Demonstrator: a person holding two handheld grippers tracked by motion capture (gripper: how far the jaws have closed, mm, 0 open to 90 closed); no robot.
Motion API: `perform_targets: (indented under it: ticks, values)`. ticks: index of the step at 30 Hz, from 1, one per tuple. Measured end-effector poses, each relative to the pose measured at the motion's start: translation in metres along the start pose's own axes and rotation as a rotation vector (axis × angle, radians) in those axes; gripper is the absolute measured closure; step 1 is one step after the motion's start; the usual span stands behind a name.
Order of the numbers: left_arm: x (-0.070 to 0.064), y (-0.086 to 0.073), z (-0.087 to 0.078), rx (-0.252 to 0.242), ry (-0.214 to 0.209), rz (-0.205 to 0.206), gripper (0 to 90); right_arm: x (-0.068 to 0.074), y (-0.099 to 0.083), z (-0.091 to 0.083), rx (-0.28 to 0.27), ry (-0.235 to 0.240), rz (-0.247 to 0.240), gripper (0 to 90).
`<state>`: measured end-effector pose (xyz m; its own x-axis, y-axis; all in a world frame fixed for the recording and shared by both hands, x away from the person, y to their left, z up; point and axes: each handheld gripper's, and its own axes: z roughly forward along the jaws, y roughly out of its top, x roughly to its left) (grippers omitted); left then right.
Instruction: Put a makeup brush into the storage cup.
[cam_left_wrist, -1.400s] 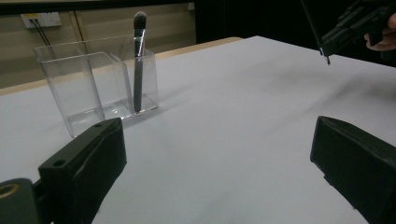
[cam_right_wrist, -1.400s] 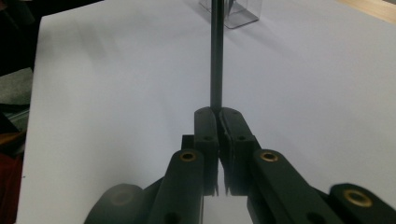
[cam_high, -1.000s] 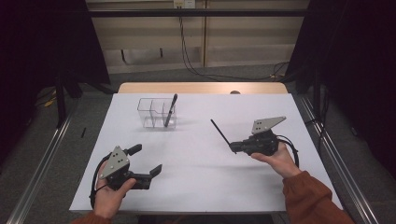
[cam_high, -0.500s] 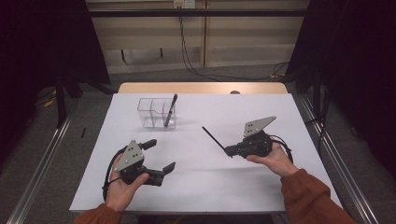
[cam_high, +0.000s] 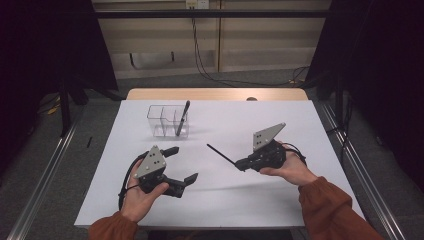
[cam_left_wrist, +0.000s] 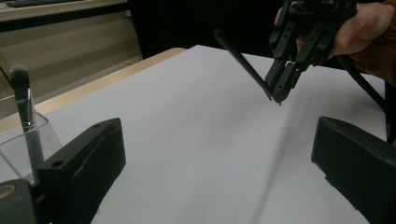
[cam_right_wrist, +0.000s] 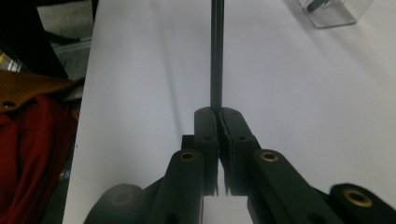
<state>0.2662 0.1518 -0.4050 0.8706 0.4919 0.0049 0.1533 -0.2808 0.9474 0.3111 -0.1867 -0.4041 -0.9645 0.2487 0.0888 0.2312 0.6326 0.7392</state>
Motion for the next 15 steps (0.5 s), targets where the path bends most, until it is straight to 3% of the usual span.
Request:
perform_targets:
  ticks: [7, 15]
  values:
    - [0.0, 0.005, 0.009, 0.047, -0.026, 0.007, 2.9, -0.003, 0.004, 0.004, 0.062, 0.01, -0.026, 86.7]
    - [0.002, 0.014, 0.016, 0.101, -0.055, 0.03, 2.9, -0.003, 0.012, 0.011, 0.199, 0.036, -0.08, 86.7]
